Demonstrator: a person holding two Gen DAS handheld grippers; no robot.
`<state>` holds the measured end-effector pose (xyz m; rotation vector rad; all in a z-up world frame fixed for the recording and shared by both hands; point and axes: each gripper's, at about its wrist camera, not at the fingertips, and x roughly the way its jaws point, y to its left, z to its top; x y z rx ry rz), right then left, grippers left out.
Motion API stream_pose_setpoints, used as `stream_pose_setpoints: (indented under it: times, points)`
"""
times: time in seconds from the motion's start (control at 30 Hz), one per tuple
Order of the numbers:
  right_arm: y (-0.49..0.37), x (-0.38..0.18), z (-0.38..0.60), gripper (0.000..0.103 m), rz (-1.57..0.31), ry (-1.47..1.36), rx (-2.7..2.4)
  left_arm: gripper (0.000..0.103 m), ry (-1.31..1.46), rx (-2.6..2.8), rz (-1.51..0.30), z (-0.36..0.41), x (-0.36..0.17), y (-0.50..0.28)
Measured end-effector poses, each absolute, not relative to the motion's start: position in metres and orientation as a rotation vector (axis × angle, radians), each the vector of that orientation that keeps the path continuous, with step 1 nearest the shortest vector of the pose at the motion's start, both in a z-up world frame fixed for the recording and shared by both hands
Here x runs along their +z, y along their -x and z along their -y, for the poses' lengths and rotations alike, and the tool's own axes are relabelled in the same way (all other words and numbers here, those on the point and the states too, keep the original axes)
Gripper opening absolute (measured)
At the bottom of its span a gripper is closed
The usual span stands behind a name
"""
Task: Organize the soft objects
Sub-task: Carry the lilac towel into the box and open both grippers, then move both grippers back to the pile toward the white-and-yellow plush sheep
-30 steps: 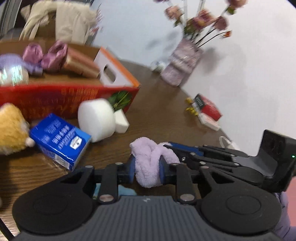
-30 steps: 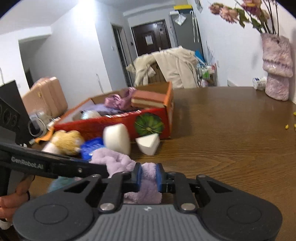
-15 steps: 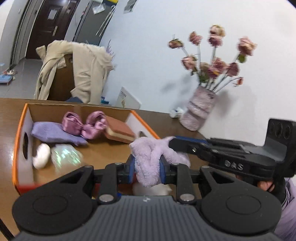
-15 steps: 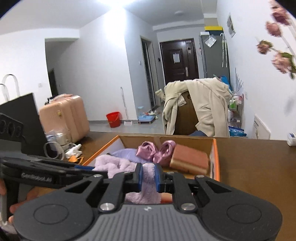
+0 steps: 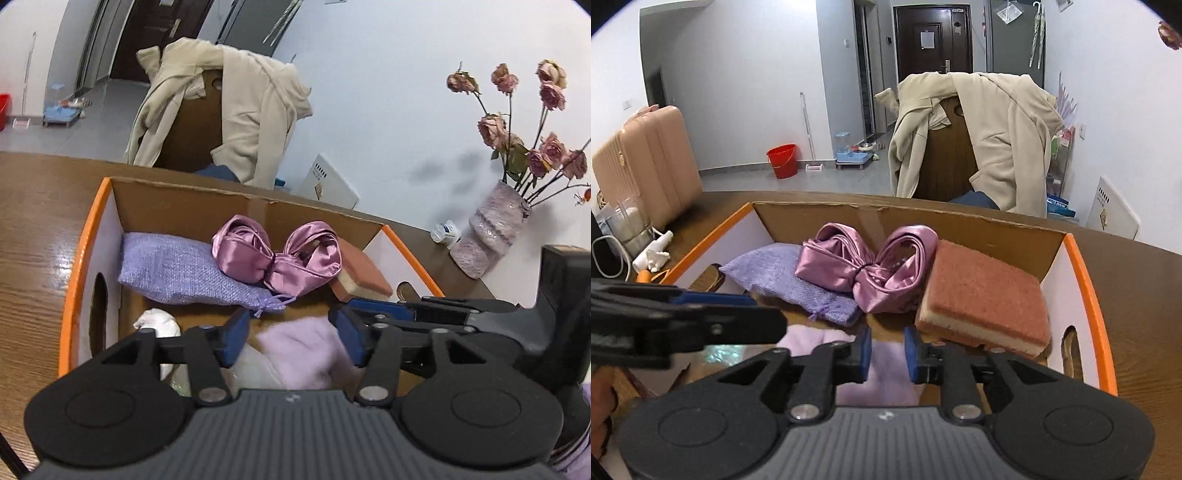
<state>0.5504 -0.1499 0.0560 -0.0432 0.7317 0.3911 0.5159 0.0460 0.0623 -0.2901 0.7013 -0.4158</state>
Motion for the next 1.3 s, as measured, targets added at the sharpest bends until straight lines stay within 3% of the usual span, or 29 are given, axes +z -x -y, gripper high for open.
stream_pose_setpoints:
  times: [0.07, 0.27, 0.57, 0.67, 0.8, 0.9, 1.03, 1.1, 1.2, 1.3]
  points:
    - [-0.549, 0.06, 0.154, 0.031, -0.725, 0.024, 0.387, 0.058, 0.275, -0.397, -0.691, -0.047, 0.064, -0.511]
    - [-0.525, 0.092, 0.168, 0.034, -0.661, 0.019, 0.371, 0.06, 0.268, -0.37, -0.669, -0.049, 0.084, -0.492]
    - [-0.436, 0.162, 0.206, 0.047, -0.522, 0.043, 0.384, 0.078, 0.168, -0.361, -0.591, -0.05, 0.149, -0.41]
    - [-0.394, 0.18, 0.221, 0.055, -0.474, 0.044, 0.387, 0.088, 0.146, -0.354, -0.548, -0.054, 0.165, -0.366]
    - [-0.331, 0.189, 0.233, 0.056, -0.415, 0.068, 0.417, 0.097, 0.108, -0.355, -0.506, -0.057, 0.172, -0.304]
    - [-0.281, 0.186, 0.236, 0.056, -0.386, 0.094, 0.441, 0.103, 0.1, -0.341, -0.451, -0.064, 0.166, -0.253]
    - [-0.214, 0.167, 0.241, 0.066, -0.346, 0.083, 0.496, 0.103, 0.174, -0.299, -0.412, -0.077, 0.131, -0.193]
    - [-0.183, 0.146, 0.243, 0.07, -0.329, 0.064, 0.526, 0.103, 0.193, -0.287, -0.394, -0.082, 0.109, -0.167]
    - [-0.143, 0.1, 0.24, 0.087, -0.309, 0.093, 0.567, 0.103, 0.156, -0.276, -0.317, -0.084, 0.069, -0.131]
    - [-0.124, 0.061, 0.231, 0.087, -0.355, 0.144, 0.568, 0.103, 0.073, -0.222, -0.287, -0.08, 0.041, -0.115]
